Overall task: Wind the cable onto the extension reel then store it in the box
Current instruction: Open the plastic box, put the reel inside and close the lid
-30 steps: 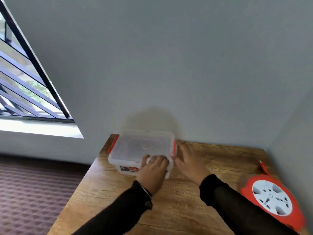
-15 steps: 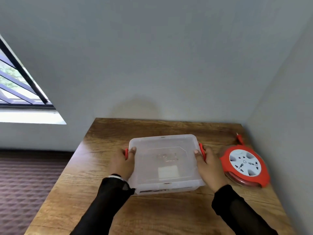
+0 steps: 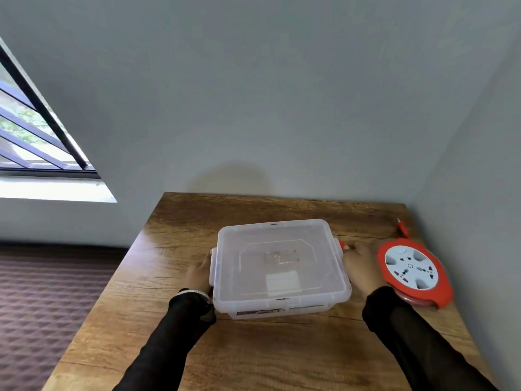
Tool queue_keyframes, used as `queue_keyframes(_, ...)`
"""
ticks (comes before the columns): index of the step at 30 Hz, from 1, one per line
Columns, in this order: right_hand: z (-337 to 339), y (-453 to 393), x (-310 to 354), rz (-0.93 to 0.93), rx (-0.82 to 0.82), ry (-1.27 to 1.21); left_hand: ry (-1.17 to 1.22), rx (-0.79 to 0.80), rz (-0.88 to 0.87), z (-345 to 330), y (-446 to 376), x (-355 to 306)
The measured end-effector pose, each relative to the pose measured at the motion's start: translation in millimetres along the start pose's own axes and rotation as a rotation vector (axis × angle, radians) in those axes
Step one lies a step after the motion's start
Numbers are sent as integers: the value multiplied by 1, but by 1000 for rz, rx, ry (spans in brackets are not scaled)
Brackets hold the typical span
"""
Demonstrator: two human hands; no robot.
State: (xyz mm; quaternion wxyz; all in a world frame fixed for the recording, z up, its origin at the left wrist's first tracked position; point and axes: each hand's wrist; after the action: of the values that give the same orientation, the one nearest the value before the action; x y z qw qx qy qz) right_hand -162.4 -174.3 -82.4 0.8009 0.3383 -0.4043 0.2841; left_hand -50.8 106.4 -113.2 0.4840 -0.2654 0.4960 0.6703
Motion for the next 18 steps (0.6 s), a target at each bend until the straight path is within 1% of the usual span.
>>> queue_keyframes(3, -1, -9, 14, 250, -127, 189, 32, -42, 39, -4, -1, 1)
queue_keyframes(4, -3, -14, 20, 316, -139, 242, 61, -41, 55, -6, -1, 1)
queue_keyframes(5, -7, -18, 26, 363, -120, 309, 94, -45, 72, -8, -1, 1)
queue_keyframes(7, -17, -27, 35, 382, -7, 393, 127, -65, 111, -10, -3, -1)
queue_keyframes(9, -23, -32, 41, 315, 106, 329, 146, -91, 150, -10, -3, -6)
queue_keyframes(11, -22, -35, 42, 285, 140, 190, 183, -93, 139, -11, -6, -8)
queue_keyframes(14, -19, -38, 41, 319, 121, 75, 230, -91, 145, -11, -4, -13)
queue_keyframes(18, -19, -38, 39, 396, 56, 112, 253, -106, 161, -11, -5, -14)
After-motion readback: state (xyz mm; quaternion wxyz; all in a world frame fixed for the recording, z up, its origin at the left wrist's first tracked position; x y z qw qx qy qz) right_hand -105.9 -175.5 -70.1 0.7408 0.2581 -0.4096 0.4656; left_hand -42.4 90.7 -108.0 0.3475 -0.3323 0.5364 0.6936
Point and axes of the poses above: each hand's wrist, its own y-axis away from the middle knuckle, its own z-axis out of the back of the hand, x = y × z
